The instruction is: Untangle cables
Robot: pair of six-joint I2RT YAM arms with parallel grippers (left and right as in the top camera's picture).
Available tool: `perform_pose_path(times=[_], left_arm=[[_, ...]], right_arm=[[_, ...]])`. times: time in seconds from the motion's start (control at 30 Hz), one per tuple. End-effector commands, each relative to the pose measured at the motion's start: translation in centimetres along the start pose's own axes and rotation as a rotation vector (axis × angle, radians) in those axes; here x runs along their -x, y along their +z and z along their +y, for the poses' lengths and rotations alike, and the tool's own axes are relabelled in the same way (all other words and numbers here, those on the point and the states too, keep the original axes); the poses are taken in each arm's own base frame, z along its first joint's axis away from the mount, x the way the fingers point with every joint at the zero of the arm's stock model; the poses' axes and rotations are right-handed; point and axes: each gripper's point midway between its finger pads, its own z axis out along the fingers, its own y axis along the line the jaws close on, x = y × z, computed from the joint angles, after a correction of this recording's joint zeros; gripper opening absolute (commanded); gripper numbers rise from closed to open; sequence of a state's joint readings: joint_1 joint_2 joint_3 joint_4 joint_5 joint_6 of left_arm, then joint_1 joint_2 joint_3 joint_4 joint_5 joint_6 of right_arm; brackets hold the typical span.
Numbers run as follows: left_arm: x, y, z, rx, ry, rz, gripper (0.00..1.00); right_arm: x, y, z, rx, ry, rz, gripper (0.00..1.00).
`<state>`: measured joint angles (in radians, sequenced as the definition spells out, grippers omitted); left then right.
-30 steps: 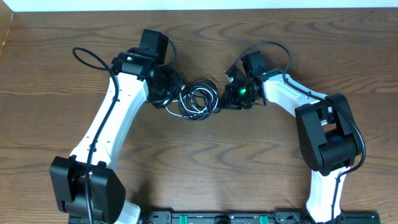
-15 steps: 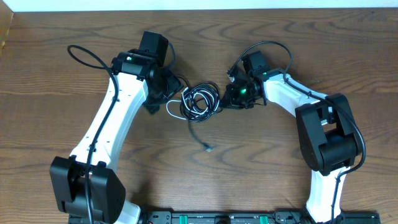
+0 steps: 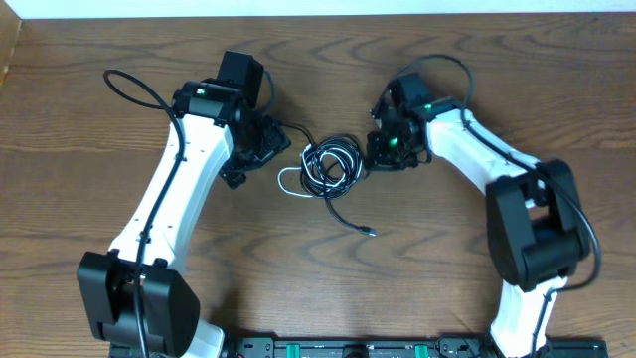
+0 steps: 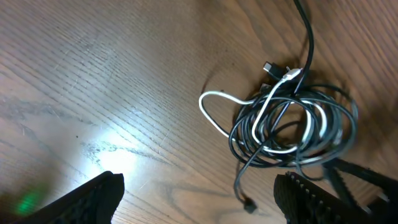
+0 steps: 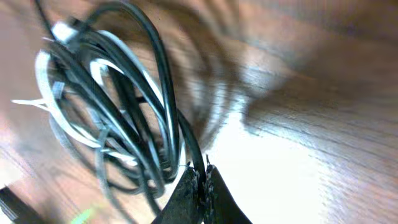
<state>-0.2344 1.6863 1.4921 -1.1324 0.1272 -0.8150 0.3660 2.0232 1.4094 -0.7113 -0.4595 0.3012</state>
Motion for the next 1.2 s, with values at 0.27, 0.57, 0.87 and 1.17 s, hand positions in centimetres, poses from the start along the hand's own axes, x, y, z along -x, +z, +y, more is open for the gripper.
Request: perform_pose_path(times=[0.27,0.57,0.87,1.17], left_arm=[[-0.9,5.4,-3.2,0.061,0.066,0.025,0.65],[-1.0,9.8,-6.9,0.022,0.227,-0.009,0.70],[-0.9,12.6,-5.4,0.112,0.226,-0.001,0.70],[-1.4,15.3,-4.3,0.172,0.225,0.044,0.70]], right_arm=[[0.9,-1.8,2.1,-0.086,-0.148,-0.078,0.01],[0.6,-1.6,2.6,-0.084,-0.174,-0.073,0.01],[0.6,-1.6,2.6,-0.084,-0.174,-0.073,0.01],[0.8,-1.6,2.2,-0.105,-0.173,-0.080,0.01]])
